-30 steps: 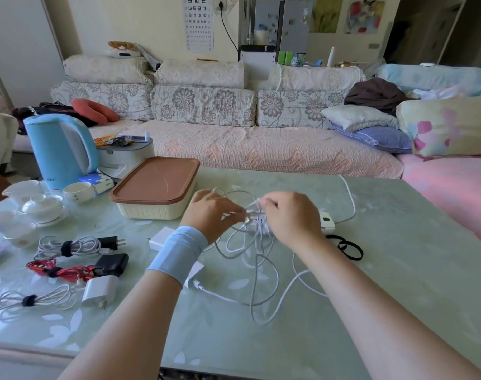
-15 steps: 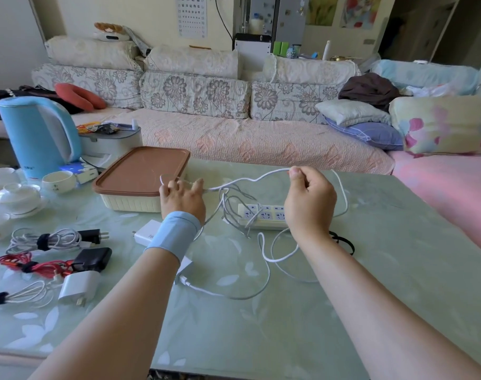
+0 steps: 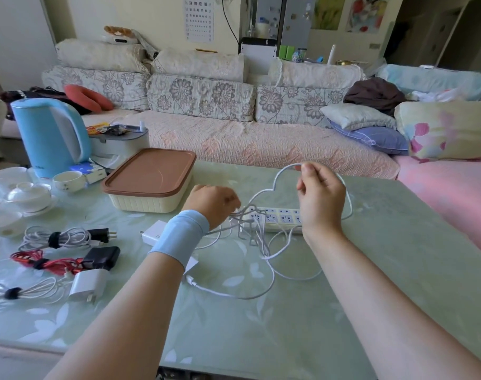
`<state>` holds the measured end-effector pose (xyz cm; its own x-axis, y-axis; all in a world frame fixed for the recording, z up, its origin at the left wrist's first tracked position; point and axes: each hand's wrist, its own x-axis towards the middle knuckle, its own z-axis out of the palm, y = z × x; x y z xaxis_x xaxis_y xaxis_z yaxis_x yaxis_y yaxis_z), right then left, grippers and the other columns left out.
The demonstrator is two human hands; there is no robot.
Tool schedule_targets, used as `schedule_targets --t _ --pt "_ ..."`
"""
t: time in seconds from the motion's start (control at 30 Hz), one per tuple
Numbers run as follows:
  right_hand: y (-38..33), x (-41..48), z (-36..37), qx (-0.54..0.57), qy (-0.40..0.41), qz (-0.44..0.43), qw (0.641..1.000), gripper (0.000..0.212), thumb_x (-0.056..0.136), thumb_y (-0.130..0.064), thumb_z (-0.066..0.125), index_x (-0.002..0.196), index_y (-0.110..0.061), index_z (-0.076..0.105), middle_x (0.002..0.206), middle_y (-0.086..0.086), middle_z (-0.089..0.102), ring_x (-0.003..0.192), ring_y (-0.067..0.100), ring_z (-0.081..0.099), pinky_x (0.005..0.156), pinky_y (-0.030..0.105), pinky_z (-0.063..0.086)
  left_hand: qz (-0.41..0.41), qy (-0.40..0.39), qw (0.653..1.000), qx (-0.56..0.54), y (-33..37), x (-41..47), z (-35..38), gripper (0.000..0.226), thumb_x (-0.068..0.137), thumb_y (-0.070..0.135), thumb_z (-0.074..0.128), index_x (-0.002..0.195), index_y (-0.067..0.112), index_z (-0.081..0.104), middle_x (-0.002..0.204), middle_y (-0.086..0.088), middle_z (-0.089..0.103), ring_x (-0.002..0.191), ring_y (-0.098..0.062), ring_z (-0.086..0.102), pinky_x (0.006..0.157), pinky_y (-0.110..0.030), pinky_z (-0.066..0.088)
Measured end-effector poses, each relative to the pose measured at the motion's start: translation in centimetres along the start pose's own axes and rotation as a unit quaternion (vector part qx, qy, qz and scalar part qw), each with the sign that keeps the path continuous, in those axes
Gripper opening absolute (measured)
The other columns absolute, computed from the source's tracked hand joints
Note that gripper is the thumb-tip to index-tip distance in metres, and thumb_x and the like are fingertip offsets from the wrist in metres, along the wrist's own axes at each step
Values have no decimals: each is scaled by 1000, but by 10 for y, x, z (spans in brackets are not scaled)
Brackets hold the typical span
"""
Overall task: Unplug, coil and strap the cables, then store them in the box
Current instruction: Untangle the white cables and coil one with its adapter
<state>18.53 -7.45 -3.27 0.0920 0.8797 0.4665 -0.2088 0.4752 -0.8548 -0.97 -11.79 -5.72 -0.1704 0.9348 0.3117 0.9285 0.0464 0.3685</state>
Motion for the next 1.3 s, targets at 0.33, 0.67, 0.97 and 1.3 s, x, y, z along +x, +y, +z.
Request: schedule_targets --t 0.33,0.67,0.97,1.3 --pt "2 -5 -3 6 -18 20 1000 18 96 -20 59 88 -23 75 57 -6 49 52 10 38 50 25 32 31 -48 983 -174 20 -20 16 26 90 48 56 103 34 73 98 14 67 88 -7 60 90 -24 42" --pt "-3 -10 -21 -345 -13 91 934 20 83 -24 59 72 -11 70 61 3 62 69 29 58 62 31 42 -33 18 999 19 -18 -24 6 17 93 37 54 93 31 70 84 2 60 86 -24 56 73 -28 43" --pt "-2 -44 11 -470 -375 -12 799 57 87 -11 47 142 -27 45 141 4 52 130 26 48 102 37 42 175 80 978 85 10 -22 7 16 81 35 60 82 28 74 78 4 64 72 -27 61 76 -31 40" --pt "-17 -31 1 -380 -80 -90 917 21 95 -28 56 86 -18 73 69 -5 66 72 20 60 63 32 45 1 99 994 40 -30 -27 6 23 78 56 68 83 34 74 101 15 68 104 -19 52 103 -32 20"
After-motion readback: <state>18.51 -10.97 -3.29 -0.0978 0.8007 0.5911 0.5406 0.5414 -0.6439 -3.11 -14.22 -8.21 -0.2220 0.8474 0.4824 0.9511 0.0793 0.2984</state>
